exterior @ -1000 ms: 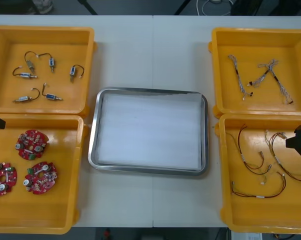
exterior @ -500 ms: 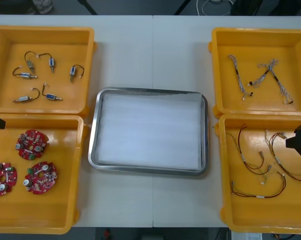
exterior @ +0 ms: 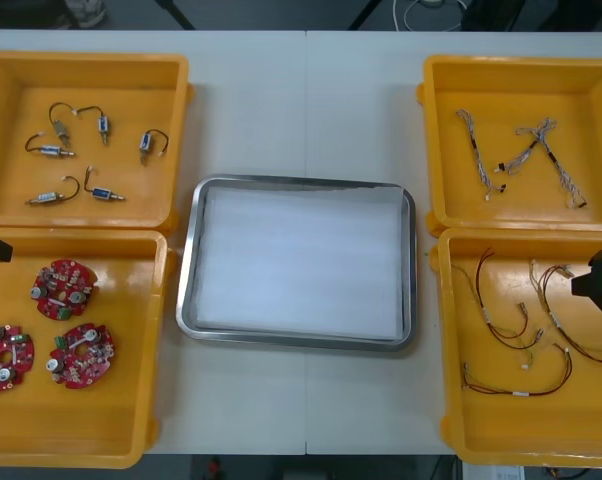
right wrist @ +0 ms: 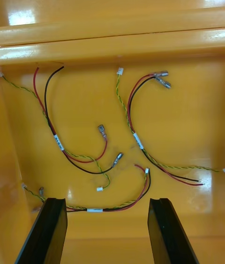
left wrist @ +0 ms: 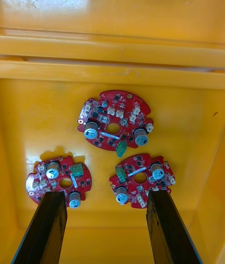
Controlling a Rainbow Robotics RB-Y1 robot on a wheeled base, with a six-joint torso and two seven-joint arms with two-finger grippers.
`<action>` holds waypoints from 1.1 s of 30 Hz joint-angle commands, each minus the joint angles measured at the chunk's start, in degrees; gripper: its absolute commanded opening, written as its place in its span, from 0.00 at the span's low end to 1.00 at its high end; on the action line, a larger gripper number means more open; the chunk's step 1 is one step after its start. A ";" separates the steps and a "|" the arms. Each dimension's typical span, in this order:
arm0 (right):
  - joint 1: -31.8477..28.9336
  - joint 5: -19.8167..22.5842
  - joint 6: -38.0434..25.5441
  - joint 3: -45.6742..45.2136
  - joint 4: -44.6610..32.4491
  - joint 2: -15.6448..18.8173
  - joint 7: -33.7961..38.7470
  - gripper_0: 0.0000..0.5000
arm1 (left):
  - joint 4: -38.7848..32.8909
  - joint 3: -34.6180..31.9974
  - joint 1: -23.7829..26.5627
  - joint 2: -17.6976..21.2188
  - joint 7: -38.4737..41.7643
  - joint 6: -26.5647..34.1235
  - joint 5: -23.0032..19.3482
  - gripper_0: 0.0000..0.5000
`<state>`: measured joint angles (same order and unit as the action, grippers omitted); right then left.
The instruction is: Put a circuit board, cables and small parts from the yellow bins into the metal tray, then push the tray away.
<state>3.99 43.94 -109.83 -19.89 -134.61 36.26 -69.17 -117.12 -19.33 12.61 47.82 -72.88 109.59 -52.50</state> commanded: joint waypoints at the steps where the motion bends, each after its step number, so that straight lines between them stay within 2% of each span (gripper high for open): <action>1: 0.93 0.54 -0.17 -2.79 -1.62 3.47 0.70 1.00 | -1.35 -1.50 -1.27 2.90 -4.90 0.41 -1.20 1.00; 8: -1.18 0.27 -0.17 -2.88 -1.88 3.56 0.18 1.00 | -1.35 -1.50 -3.38 3.78 -6.75 -0.16 -1.55 1.00; 13: -1.80 -0.34 -0.17 -2.96 -1.88 3.47 -1.49 1.00 | -1.18 -1.50 -6.81 5.09 -10.27 -5.00 -1.29 1.00; 17: -2.59 -1.31 -0.17 -2.96 -1.88 3.56 -6.15 1.00 | -1.09 -1.68 -9.09 5.80 -11.06 -7.72 -1.38 1.00; 25: -8.12 -3.33 -0.17 -2.88 0.05 3.47 -14.50 1.00 | -0.91 -1.59 -16.74 7.03 -13.34 -17.39 -1.11 1.00; 33: -10.76 -3.86 8.05 -0.15 4.54 3.47 -19.16 1.00 | 0.40 -0.80 -20.96 7.03 -14.66 -22.40 -0.58 1.00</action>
<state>-5.24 41.09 -103.73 -21.02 -131.06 37.72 -86.43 -117.01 -19.33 -5.82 52.08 -83.65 89.29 -53.46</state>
